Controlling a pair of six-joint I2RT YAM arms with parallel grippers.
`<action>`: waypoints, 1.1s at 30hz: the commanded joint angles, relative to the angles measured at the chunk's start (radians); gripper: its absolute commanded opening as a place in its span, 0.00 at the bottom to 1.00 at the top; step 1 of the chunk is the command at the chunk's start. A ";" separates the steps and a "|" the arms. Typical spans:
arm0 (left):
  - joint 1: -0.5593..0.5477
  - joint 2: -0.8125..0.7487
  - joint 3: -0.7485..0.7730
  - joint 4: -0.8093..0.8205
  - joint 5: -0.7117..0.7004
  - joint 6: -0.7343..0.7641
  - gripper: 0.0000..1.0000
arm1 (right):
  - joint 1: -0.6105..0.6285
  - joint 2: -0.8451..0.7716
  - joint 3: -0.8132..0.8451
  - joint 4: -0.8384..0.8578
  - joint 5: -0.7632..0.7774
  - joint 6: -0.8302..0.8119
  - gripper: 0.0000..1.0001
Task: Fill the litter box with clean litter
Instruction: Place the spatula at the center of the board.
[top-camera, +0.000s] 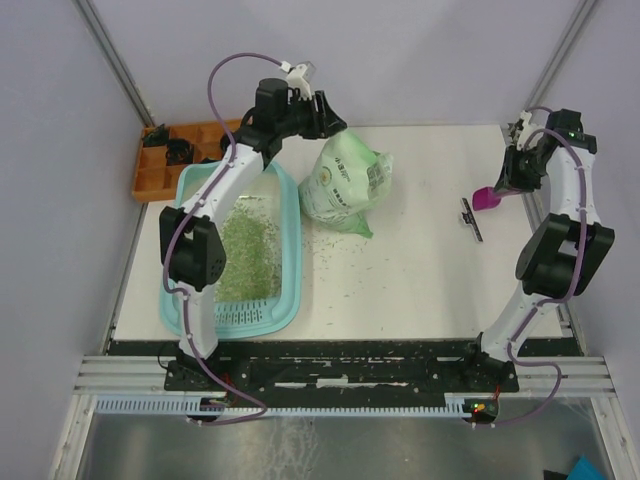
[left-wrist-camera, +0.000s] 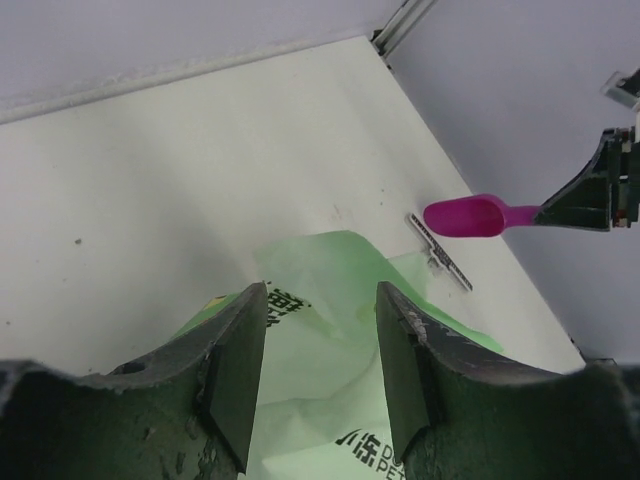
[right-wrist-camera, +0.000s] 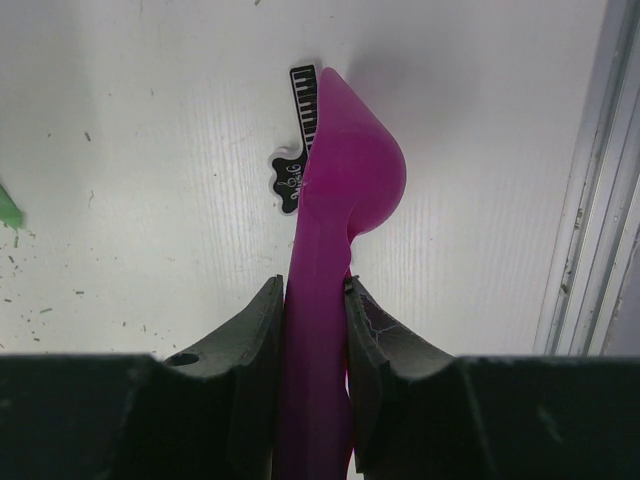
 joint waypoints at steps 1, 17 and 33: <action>-0.014 -0.025 0.132 -0.021 -0.002 0.058 0.55 | -0.008 -0.039 -0.023 0.034 0.006 -0.051 0.10; -0.060 -0.039 0.109 -0.108 -0.028 0.099 0.58 | -0.024 0.063 -0.019 -0.034 -0.043 -0.078 0.27; -0.079 -0.027 0.147 -0.149 -0.059 0.166 0.60 | -0.035 0.070 -0.098 -0.049 0.013 -0.093 0.37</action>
